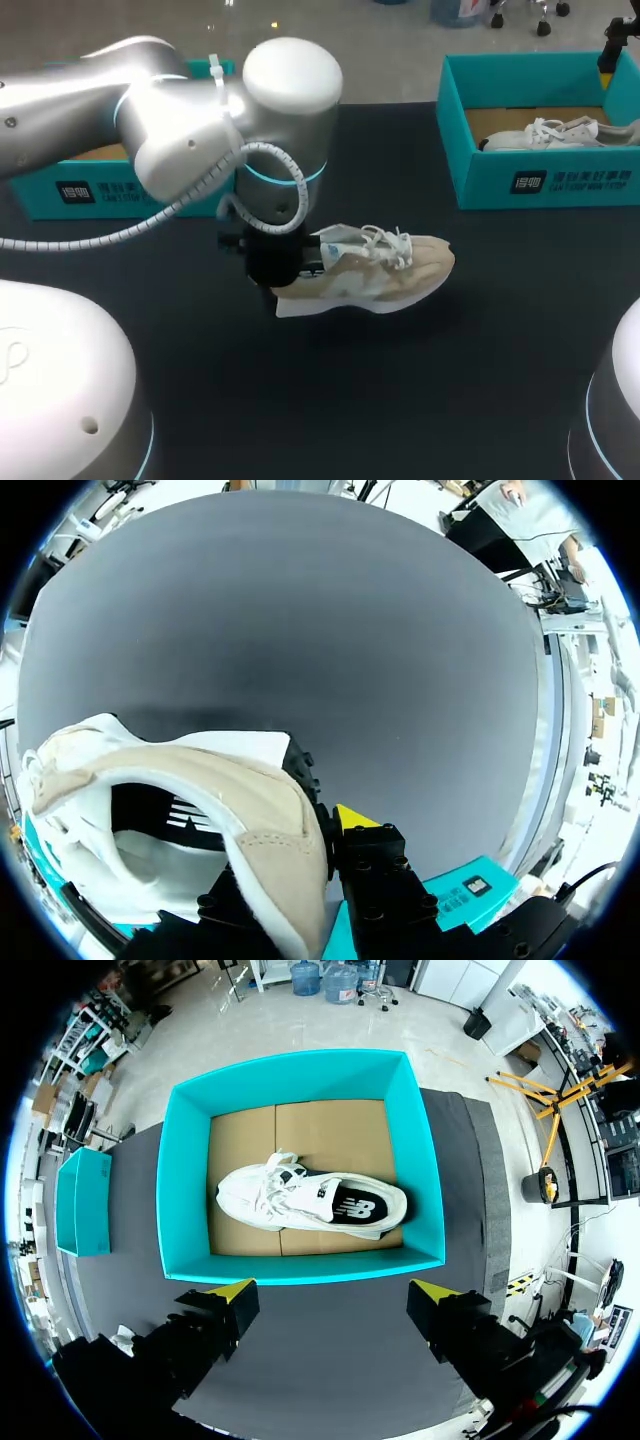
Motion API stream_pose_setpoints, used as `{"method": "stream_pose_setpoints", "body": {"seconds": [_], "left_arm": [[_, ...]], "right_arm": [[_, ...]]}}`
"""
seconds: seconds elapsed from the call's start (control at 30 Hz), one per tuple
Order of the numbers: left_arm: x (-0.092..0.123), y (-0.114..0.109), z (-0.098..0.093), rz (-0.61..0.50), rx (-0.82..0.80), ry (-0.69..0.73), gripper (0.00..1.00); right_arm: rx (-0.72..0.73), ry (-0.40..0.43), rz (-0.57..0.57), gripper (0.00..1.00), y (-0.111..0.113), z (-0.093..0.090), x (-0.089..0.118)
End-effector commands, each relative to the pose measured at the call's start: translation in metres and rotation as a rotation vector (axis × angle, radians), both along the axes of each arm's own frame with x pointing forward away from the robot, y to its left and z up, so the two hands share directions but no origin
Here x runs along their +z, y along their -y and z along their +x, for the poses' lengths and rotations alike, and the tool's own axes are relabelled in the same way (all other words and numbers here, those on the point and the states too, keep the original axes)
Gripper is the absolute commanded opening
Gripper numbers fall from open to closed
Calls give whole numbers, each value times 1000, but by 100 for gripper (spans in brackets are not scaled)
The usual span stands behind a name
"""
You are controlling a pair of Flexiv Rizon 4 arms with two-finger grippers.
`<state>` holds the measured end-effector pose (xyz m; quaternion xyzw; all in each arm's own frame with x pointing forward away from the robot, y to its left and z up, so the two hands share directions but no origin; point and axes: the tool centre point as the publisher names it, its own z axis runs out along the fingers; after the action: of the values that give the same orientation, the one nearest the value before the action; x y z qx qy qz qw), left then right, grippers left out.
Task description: Take the shoe out of the shoebox, open the shoe tongue, remove and reinsert the insole, then place the shoe into the shoebox
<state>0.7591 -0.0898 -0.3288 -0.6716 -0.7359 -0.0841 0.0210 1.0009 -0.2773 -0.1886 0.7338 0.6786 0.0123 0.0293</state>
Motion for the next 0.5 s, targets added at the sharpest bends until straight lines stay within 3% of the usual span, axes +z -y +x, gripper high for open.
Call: {"method": "stream_pose_setpoints", "body": {"seconds": [0.03,0.5], "left_arm": [[-25,1,2,1,-10,-6,0],[-61,7,9,-13,-32,-28,0]], "right_arm": [[0,1,0,100,0,0,0],[0,1,0,100,0,0,0]]}}
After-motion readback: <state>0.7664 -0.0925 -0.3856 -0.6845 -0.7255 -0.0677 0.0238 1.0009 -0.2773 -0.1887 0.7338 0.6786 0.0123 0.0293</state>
